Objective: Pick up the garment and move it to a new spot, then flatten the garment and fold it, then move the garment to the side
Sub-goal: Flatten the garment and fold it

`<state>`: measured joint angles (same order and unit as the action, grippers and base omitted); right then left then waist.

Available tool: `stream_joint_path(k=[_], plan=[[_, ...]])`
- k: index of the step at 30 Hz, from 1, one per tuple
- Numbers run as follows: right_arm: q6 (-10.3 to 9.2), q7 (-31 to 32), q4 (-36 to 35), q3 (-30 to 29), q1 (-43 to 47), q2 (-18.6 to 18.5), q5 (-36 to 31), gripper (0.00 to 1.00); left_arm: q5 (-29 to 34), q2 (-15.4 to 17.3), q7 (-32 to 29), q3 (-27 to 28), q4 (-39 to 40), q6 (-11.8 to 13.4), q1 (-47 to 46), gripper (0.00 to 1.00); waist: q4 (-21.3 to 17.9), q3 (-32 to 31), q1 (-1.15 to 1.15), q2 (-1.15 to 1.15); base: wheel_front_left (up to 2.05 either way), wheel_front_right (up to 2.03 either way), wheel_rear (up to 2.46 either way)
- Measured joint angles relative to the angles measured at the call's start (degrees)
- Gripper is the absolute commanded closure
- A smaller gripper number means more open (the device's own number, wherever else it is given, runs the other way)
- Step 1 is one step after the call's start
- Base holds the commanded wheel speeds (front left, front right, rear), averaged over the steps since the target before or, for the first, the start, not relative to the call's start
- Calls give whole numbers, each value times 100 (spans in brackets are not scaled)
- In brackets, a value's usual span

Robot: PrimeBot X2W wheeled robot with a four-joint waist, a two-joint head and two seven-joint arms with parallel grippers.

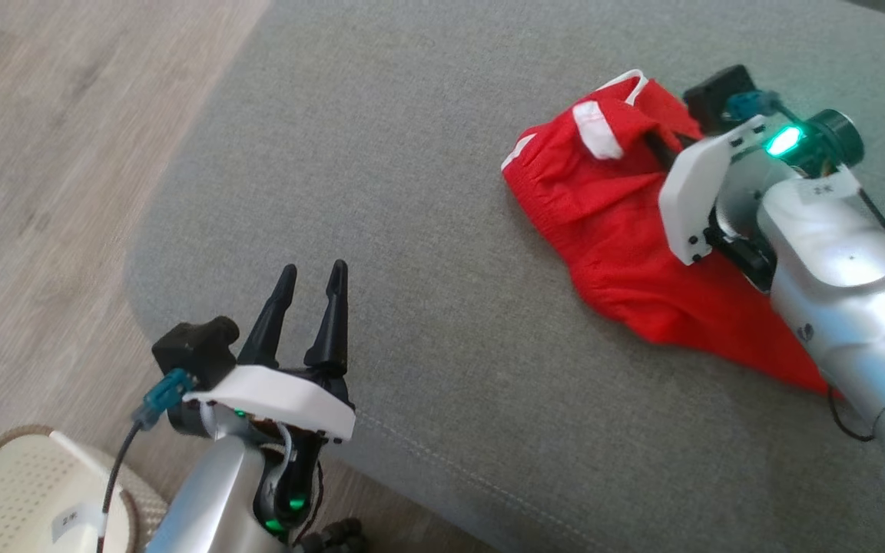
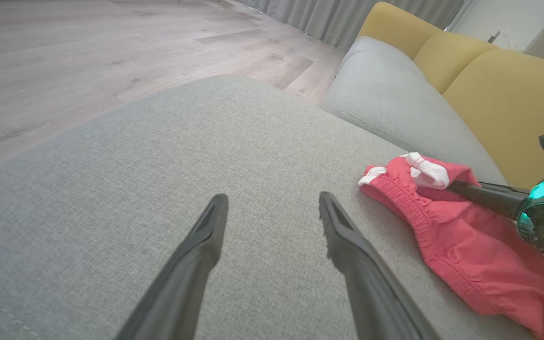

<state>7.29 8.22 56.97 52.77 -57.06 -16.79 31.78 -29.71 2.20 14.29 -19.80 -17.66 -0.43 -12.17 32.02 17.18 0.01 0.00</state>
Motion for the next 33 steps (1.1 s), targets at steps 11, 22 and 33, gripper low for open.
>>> stream_joint_path(k=[11, 22, 33], plan=[[0, -1391, 287, -336, -302, 141, 107, 100, 146, -1, 0, 69, -114, -33, -13, 0, -498, -440, 0, 0, 0, 0, 0], [0, -2245, -312, -1134, -797, 274, 447, 100, 242, 8, 0, 439, -114, 23, 146, 0, -995, -1070, -1, 0, 0, 0, 0], [0, -2281, -2473, -1886, 1378, -140, 814, 100, 291, 12, 0, 760, -15, 96, 437, 0, -1549, -1332, -1, 0, 0, 0, 0]])
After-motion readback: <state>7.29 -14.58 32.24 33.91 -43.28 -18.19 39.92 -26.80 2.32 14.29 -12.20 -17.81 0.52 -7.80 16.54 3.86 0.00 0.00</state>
